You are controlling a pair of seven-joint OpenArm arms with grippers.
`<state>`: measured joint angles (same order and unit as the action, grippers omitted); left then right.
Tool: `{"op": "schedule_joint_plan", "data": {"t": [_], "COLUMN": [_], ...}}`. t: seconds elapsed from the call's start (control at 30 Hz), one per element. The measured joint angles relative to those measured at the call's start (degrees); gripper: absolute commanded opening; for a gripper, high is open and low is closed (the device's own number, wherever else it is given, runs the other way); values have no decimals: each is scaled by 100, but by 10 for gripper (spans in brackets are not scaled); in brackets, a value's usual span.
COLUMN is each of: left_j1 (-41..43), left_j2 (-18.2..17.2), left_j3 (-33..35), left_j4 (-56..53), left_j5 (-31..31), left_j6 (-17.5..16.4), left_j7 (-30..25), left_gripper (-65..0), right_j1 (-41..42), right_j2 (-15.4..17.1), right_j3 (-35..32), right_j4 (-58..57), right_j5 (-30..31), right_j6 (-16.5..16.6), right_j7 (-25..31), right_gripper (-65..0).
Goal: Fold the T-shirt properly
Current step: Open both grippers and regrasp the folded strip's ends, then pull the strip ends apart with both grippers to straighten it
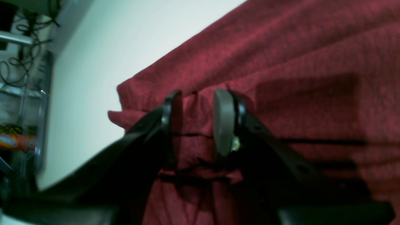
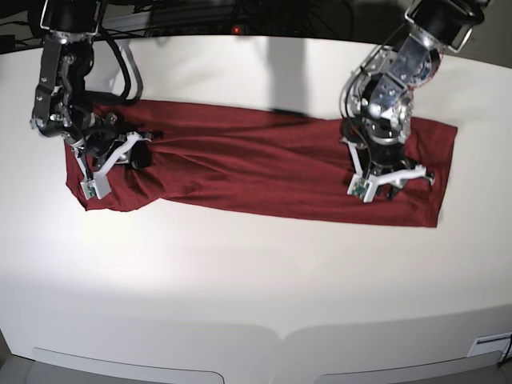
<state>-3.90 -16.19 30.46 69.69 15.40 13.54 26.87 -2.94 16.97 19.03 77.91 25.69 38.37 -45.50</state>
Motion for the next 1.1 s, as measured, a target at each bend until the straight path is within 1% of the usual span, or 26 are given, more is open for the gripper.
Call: {"op": "schedule_joint_plan", "data": {"t": [0.1,0.17,0.2,0.33,0.4,0.5,0.6,0.63,0.67,0.7,0.8,0.83,0.87,0.9,0.93,0.97,1.03,1.1], "left_j1": [-402,-592,-662,-691,-678,-688,-688,-691,-691,-688,-605,-592,-592,-581,-573,-557,-544,-529], "left_j2": [-22,-83,-142,-356,-382,-378,-378,-378,-376,-361,-330,-315,-302,-299,-302,-308,-330,-343], "left_j3": [7,11,9,-11,-11,-11,-11,-11,-11,-7,2,-7,4,9,13,11,11,11], "left_j4": [-466,-673,-741,-789,-789,-789,-789,-789,-789,-787,-787,-789,-791,-809,-800,-767,-708,-616], "left_j5": [-17,-221,-323,-409,-398,-367,-363,-363,-380,-361,-39,179,535,831,1073,1259,1329,1327], "left_j6": [-50,-50,-50,-66,-59,-46,-44,-11,109,323,1078,1335,1606,1799,1908,1919,1939,1934], "left_j7": [-22,-28,-13,74,131,201,205,212,271,363,667,815,1001,1161,1322,1519,1580,1576], "left_gripper": [-474,-474,-474,-474,-474,-474,-474,-474,-474,-474,-474,-474,-474,-474,-474,-474,-474,-474], "right_j1": [243,391,439,555,592,649,903,981,1054,1139,1447,1534,1598,1633,1639,1637,1624,1626], "right_j2": [-15,-28,-28,-44,-146,-356,-470,-496,-514,-525,-520,-522,-520,-518,-520,-520,-522,-525], "right_j3": [-9,-22,-26,-24,-11,-4,-4,-4,-4,-4,-2,-2,-2,-2,-2,-2,-4,-4], "right_j4": [-33,-39,-48,-59,-68,-208,-382,-391,-393,-393,-393,-393,-391,-393,-389,-389,-367,-275], "right_j5": [-127,-363,-378,-422,-459,-695,-721,-643,-466,-407,-337,-310,-304,-308,-302,-306,-332,-326], "right_j6": [-24,-61,-68,-70,-83,-85,-96,-107,-105,-103,-103,-103,-103,-103,-103,-59,114,111], "right_j7": [-125,-144,-151,-173,-98,157,140,90,90,90,-52,-48,-46,-74,-81,-87,-125,-131], "right_gripper": [-503,-503,-503,-503,-503,-503,-503,-503,-503,-503,-503,-503,-503,-503,-503,-503,-503,-503]}}
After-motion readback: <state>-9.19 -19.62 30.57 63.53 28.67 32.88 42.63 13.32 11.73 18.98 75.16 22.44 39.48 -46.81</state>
